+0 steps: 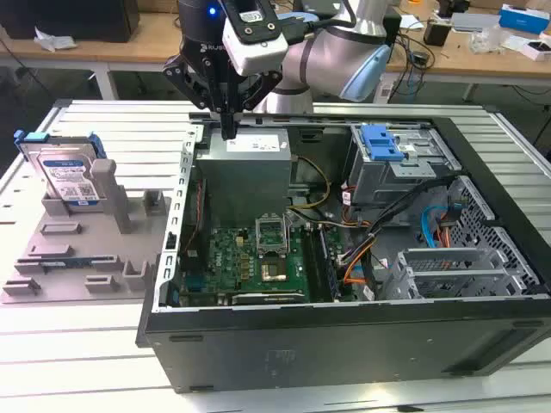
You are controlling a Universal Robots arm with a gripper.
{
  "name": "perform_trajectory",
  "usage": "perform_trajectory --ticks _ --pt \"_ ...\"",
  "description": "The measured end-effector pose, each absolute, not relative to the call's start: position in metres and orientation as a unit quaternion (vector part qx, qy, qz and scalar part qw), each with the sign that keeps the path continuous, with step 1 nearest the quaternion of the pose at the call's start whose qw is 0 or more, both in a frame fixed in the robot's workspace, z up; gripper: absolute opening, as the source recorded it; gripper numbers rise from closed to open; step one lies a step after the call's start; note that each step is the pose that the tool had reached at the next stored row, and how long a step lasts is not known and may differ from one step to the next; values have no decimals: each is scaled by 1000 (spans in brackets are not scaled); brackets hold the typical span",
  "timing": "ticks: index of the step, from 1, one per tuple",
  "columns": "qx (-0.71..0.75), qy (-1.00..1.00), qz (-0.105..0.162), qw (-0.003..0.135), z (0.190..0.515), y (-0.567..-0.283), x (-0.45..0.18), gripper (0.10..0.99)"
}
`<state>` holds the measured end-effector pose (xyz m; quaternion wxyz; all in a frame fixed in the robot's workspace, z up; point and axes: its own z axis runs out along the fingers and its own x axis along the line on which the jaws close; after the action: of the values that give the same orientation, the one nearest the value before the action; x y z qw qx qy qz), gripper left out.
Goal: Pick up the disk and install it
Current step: 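Reach for the disk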
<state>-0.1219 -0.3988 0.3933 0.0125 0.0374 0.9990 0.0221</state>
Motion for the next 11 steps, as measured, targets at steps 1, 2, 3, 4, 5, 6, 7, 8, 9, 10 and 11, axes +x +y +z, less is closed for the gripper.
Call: perform_trajectory --ticks 1,2,3,4,5,6,7,8,9,10,11 --pt "37 999 22 12 393 -399 -122 106" --pt "37 999 22 13 393 -399 -122 106" --pt "37 999 22 12 393 -399 -122 106" --pt "37 999 22 12 393 -399 -122 106" --pt "37 999 22 12 393 -399 -122 106" --pt "37 999 22 12 393 -399 -122 106" --pt "37 999 22 12 393 -399 -122 106" --pt "37 999 22 12 393 -399 -122 106" --pt "37 999 22 12 393 -399 -122 106" --pt "37 999 22 12 393 -399 -122 106" --pt "37 999 22 12 393 -398 -122 106"
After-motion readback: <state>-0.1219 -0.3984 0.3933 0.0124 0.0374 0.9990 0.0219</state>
